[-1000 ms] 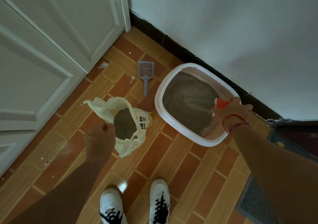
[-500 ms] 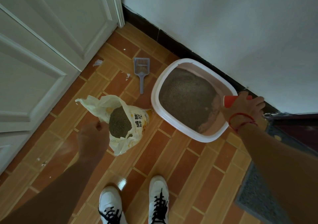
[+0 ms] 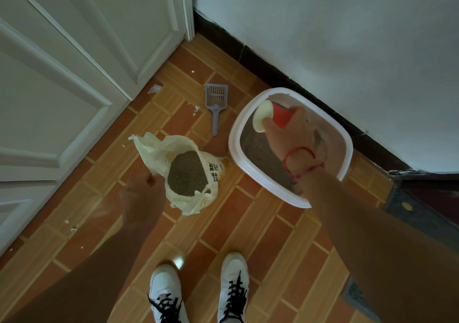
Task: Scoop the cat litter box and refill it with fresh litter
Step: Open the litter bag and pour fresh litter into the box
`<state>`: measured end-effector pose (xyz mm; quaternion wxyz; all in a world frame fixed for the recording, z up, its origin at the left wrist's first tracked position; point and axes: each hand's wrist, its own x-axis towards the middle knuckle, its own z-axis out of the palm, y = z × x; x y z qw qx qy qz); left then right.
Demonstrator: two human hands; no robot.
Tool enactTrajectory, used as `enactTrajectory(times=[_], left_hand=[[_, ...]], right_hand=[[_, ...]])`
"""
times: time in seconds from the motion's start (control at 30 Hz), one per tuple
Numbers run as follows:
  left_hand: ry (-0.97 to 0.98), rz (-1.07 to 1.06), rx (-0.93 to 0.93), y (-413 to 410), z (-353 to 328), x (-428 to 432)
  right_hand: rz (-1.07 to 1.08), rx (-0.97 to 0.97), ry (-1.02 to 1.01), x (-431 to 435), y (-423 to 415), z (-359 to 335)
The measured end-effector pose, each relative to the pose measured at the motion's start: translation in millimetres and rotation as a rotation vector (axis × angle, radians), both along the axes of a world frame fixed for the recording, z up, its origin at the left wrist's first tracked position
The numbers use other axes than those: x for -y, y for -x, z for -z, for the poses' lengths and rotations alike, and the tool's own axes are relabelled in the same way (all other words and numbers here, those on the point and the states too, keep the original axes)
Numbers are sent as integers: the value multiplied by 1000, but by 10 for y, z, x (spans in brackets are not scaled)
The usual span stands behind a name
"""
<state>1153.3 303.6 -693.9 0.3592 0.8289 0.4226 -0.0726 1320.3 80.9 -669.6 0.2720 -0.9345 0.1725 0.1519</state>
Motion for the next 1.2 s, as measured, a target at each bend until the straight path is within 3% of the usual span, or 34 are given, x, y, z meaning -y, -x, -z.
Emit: enactTrajectory(times=[0.17, 0.43, 0.57, 0.93, 1.1, 1.2], left_hand=[[5, -7, -21, 24, -3, -154], [50, 21, -37, 67, -32, -263], [87, 34, -28, 146, 26, -333], [96, 155, 87, 334, 116, -562], [87, 211, 44, 349, 145, -568], [67, 241, 232, 398, 204, -565]], right_hand=[[-110, 20, -292, -653, 142, -312], [-364, -52, -371, -1175, 559, -554], [-445, -240, -400, -1294, 718, -545], [-515, -708, -103, -1650, 755, -87], [-698, -708, 205, -1805, 832, 247], [-736, -671, 365, -1916, 895, 552]])
